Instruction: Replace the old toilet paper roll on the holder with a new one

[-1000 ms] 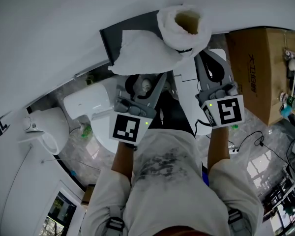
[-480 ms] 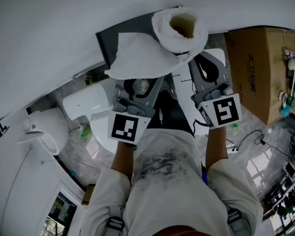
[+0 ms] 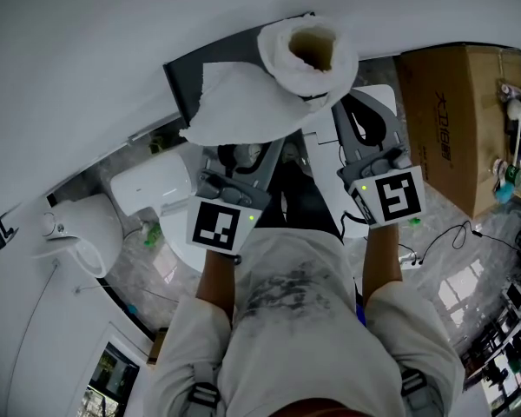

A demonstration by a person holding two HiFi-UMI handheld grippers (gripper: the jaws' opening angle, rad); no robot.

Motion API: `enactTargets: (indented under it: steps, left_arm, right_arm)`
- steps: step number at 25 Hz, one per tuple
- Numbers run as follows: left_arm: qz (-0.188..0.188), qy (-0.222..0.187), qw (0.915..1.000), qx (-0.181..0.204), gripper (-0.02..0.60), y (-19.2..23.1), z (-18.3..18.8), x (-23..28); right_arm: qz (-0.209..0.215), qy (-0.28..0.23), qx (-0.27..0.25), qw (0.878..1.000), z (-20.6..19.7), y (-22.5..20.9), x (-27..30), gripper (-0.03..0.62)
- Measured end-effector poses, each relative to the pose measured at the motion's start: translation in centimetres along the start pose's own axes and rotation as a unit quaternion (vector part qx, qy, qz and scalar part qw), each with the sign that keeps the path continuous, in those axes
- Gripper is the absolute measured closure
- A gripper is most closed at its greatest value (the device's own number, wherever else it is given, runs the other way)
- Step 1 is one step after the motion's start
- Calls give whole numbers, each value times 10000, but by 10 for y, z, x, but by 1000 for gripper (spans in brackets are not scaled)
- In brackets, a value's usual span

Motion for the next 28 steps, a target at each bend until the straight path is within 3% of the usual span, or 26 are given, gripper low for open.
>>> enactTargets:
  steps: [28]
  left_arm:
    - [-503,32,9986,182,439,-29,12,24]
  right_arm:
    - [-618,-118,93,9980,0,-34,-35,591]
Point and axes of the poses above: the fingertips, and each gripper's own axes: x forward along the fingers, y to its left, z out of its top, the point moved 2 cm from there along -x, backward along the fingers, and after that the axes turned 5 degrees about y, right-handed, at the moved point
